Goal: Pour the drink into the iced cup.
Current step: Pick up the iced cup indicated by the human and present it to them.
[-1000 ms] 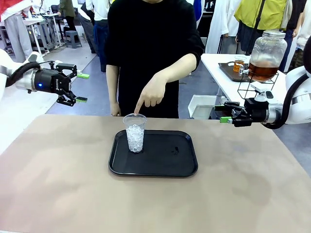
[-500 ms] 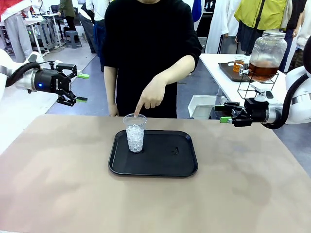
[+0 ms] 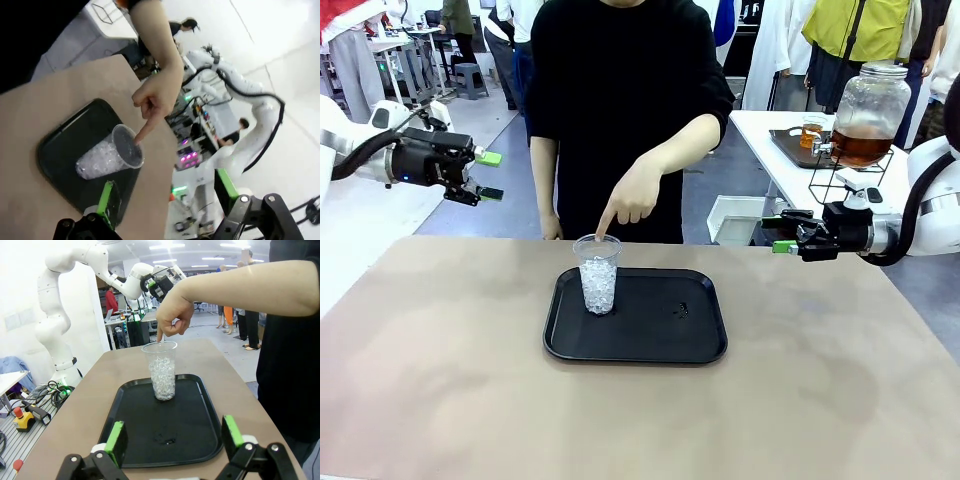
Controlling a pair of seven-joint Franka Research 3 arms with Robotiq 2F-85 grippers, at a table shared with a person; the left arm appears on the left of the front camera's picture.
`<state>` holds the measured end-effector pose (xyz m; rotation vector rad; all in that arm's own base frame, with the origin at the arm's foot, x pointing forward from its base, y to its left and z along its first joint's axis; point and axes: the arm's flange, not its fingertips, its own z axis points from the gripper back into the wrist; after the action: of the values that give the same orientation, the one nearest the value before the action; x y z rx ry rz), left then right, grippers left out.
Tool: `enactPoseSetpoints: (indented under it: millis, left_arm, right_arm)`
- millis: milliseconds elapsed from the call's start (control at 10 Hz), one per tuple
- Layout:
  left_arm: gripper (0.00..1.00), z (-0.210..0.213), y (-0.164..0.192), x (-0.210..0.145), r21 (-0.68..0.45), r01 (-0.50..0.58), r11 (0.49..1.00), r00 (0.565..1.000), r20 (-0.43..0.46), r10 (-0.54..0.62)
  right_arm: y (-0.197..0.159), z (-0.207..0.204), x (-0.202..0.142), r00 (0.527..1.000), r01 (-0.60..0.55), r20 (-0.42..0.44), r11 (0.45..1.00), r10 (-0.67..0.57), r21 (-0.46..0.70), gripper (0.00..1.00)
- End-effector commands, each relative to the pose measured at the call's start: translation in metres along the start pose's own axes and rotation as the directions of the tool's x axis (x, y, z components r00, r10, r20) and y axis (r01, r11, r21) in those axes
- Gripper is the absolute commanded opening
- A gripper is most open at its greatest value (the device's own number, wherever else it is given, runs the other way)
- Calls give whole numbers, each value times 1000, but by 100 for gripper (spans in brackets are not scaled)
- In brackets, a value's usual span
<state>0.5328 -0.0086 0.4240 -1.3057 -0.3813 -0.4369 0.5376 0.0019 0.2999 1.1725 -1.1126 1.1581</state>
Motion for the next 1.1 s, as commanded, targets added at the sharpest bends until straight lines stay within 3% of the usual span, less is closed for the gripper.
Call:
enactPoseSetpoints:
  millis: [0,100,300,700,1000]
  left_arm:
    - [100,5,7,-8,-31,149,988,984,-89,-152]
    - [100,5,8,-8,-71,181,981,975,-119,-188]
    - [100,-1,5,-10,-23,137,990,987,-83,-138]
    - [100,-1,7,-11,-29,148,989,984,-100,-150]
    - [100,-2,30,-6,-52,446,893,892,-56,-449]
  right_arm:
    - [3,-1,2,1000,1,19,1000,-1,-2,100]
    - [3,-1,2,1000,1,19,1000,-1,-2,100]
    - [3,-1,2,1000,1,19,1000,-1,-2,100]
    - [3,-1,2,1000,1,19,1000,-1,-2,100]
    - [3,-1,2,1000,1,19,1000,-1,-2,100]
